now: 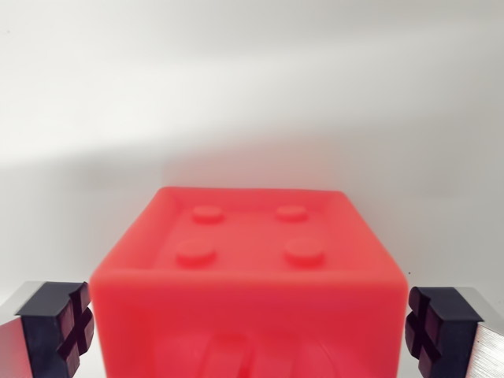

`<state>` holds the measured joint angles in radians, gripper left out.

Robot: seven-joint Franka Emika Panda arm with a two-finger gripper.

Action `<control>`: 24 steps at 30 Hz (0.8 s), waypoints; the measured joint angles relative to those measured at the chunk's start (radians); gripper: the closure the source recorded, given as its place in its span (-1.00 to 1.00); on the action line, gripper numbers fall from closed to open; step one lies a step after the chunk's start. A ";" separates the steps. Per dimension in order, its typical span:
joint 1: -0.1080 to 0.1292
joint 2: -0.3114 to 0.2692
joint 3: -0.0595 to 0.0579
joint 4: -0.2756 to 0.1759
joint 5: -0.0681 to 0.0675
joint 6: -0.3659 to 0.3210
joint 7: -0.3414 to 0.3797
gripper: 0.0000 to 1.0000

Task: Destack cube

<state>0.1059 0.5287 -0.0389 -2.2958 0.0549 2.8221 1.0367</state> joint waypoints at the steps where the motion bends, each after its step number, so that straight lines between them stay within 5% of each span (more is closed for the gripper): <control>1: 0.000 -0.004 0.000 -0.001 0.000 -0.002 0.000 -1.00; 24: 0.013 -0.180 -0.017 -0.039 -0.009 -0.137 0.006 -1.00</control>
<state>0.1193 0.3488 -0.0562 -2.3348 0.0459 2.6849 1.0423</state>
